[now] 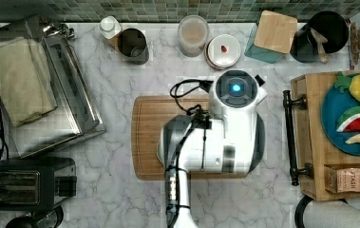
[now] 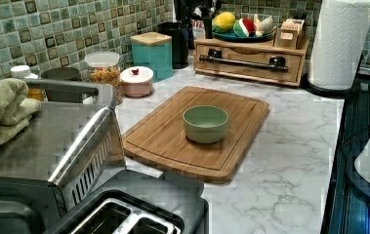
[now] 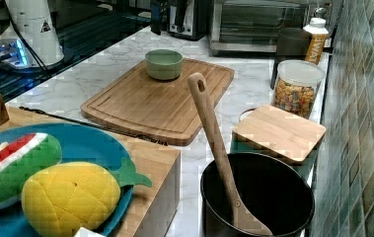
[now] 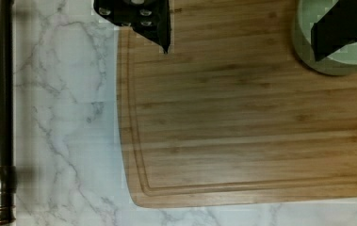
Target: Open the drawer.
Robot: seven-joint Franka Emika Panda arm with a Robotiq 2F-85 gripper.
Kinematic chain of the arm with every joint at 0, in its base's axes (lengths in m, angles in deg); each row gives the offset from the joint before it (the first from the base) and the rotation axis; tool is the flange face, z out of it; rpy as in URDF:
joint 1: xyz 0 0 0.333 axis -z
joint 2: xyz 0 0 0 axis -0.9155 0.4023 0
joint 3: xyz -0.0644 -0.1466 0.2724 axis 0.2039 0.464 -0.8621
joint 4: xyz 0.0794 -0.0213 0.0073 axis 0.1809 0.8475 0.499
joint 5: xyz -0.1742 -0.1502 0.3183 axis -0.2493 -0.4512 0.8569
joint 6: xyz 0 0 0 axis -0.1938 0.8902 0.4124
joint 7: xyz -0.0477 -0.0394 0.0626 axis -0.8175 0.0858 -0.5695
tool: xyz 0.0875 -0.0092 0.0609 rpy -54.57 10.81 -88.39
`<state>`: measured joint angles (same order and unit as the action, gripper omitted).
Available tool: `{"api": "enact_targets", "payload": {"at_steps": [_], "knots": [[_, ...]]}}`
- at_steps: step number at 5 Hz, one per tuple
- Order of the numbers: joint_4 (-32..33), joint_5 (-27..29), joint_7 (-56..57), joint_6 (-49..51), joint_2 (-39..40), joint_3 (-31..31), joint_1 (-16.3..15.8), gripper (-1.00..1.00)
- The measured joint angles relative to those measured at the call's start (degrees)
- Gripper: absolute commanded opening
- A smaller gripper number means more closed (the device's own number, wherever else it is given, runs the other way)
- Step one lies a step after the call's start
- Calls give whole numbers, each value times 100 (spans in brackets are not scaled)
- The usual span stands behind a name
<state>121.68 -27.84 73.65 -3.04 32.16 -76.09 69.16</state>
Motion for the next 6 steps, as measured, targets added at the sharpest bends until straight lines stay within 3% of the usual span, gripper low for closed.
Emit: {"api": "enact_targets", "payload": {"at_steps": [2, 4, 6], "knots": [[470, -141, 778, -1536, -181, 479, 329, 100], [649, -567, 1693, -2115, -184, 729, 817, 100], [783, -546, 2739, -2621, -155, 1095, 968, 100]]}}
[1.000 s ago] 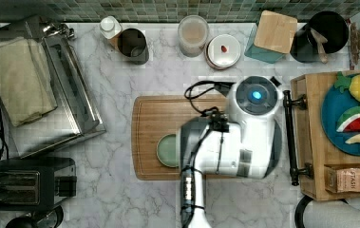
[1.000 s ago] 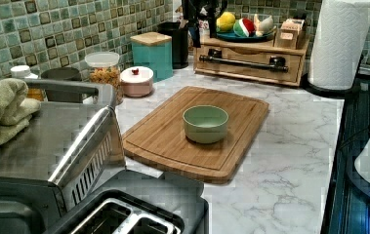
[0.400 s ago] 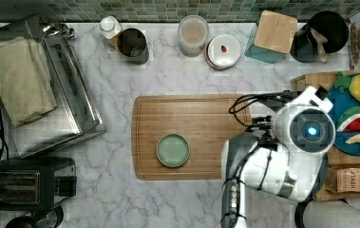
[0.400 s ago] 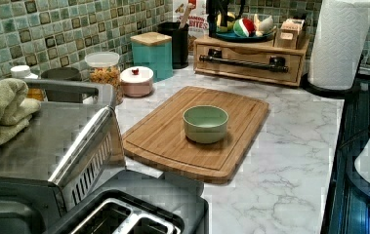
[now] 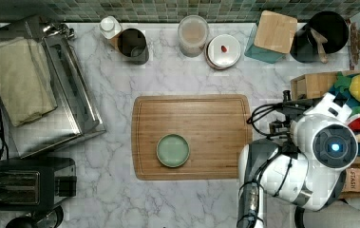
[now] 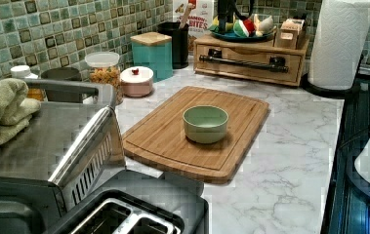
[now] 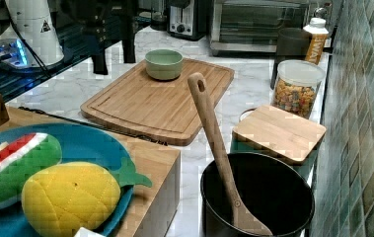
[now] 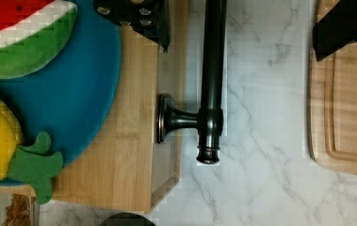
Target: Open the drawer.
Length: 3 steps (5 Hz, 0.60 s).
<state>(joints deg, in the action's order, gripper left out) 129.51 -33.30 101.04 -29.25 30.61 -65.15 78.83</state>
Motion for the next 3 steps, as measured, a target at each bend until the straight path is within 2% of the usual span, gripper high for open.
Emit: {"api": "enact_targets", "payload": {"at_steps": [3], "knots": [[392, -59, 34, -400, 329, 242, 32, 100]]}}
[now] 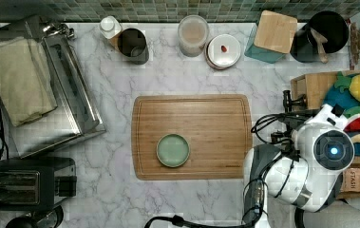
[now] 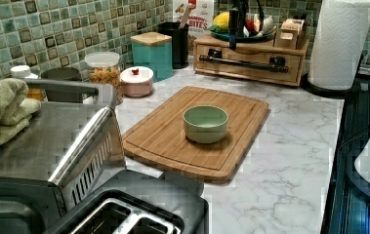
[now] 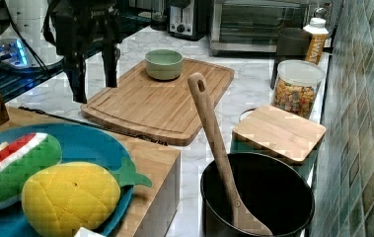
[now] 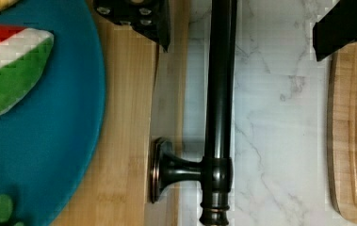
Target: Open the drawer.
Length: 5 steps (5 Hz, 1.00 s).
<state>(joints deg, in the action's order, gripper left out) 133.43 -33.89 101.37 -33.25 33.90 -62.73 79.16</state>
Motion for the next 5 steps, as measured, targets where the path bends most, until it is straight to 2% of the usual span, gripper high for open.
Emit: {"api": "enact_targets", "payload": {"at_steps": [2, 3, 5], "knots": [[157, -2, -246, -123, 489, -4, -6, 100], [168, -462, -610, -131, 778, 0, 8, 100], [224, -531, -655, -1080, 1245, 14, 13, 100]]}}
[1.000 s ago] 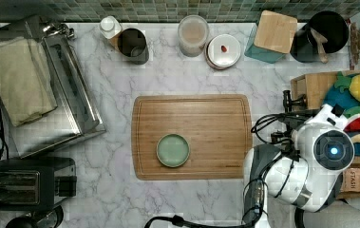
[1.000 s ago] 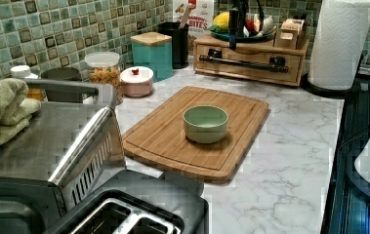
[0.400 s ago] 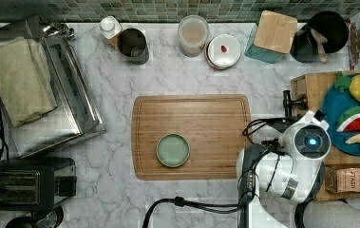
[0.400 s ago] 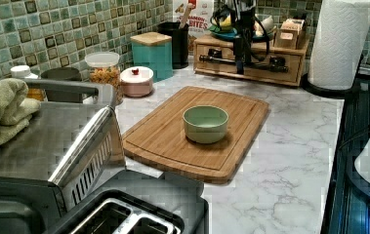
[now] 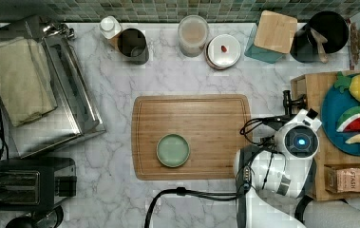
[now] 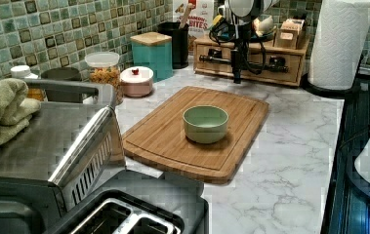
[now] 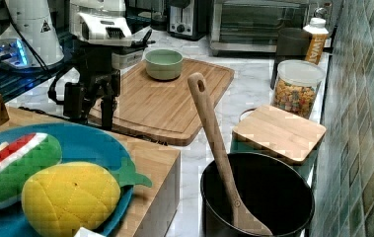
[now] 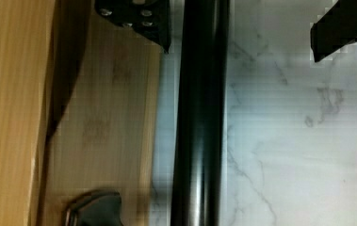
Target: Open the drawer.
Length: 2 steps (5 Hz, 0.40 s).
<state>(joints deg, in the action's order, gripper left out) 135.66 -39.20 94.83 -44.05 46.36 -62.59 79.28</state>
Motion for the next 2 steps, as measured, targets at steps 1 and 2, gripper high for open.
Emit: {"api": "enact_targets", "payload": {"at_steps": [1, 2], "knots": [[0, 10, 0, -123, -39, -32, 1, 100], [11, 29, 0, -403, -60, -34, -20, 100]]}}
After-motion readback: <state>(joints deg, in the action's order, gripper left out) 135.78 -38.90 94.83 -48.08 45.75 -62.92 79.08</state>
